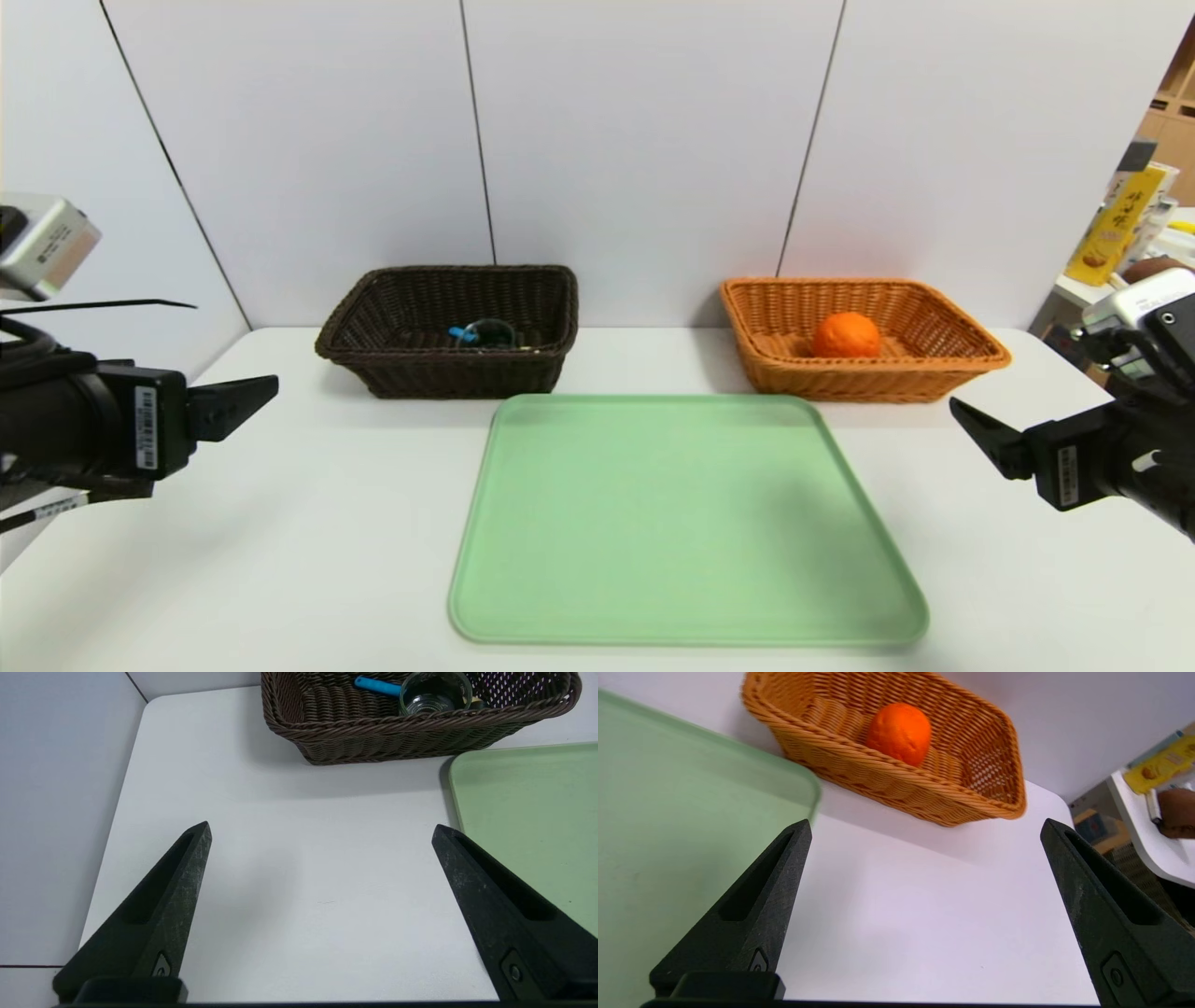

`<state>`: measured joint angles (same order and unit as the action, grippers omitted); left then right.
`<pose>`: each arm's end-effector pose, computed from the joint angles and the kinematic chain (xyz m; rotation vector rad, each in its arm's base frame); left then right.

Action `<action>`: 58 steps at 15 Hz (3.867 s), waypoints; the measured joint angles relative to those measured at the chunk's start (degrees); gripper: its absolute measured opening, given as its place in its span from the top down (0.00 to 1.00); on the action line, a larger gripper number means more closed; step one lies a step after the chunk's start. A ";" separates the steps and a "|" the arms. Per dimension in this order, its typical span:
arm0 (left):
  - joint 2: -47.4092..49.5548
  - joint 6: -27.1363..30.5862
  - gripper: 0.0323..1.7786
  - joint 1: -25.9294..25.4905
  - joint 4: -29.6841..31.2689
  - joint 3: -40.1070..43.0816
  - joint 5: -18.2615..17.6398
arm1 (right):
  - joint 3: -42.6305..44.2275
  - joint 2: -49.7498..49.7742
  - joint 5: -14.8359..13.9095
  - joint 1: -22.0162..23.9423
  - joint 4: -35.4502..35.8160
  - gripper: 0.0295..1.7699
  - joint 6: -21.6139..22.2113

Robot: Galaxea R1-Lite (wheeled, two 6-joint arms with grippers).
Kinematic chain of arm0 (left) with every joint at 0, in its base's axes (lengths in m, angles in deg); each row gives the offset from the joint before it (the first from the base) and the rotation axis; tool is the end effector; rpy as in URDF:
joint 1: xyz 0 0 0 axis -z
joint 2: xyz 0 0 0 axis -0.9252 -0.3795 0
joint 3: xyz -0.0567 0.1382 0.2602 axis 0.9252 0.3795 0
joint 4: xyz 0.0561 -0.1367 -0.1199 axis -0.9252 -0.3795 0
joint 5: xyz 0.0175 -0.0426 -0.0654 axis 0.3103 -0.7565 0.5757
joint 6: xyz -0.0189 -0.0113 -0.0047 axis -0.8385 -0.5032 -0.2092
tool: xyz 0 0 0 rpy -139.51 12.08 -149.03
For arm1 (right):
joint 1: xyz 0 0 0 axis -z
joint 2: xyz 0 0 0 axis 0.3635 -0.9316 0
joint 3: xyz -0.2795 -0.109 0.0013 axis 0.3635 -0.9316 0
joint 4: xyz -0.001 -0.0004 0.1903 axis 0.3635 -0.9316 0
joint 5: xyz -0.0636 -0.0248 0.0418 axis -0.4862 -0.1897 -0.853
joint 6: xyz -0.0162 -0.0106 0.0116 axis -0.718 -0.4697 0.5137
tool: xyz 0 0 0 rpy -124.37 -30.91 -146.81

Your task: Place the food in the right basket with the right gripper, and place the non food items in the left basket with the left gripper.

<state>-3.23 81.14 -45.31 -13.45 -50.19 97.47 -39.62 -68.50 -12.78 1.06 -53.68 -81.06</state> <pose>0.1400 -0.0484 0.2577 0.0649 0.3440 0.0118 0.1631 0.0509 0.1983 -0.4201 0.2216 -0.0102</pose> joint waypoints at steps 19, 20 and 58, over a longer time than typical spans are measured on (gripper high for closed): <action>33.33 4.17 0.05 -19.08 0.41 17.20 -9.22 | -5.81 24.31 2.51 17.38 -6.03 0.04 7.91; 34.95 4.25 0.05 -19.43 0.24 17.75 -10.51 | -6.64 26.05 2.56 17.44 -6.45 0.04 7.89; 62.77 7.07 0.05 -22.48 -4.02 34.01 -21.57 | -24.87 65.22 16.43 19.96 -23.15 0.04 7.94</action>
<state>59.54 88.21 -67.79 -17.47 -16.18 75.90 -64.49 -3.28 3.65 21.02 -76.83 -73.13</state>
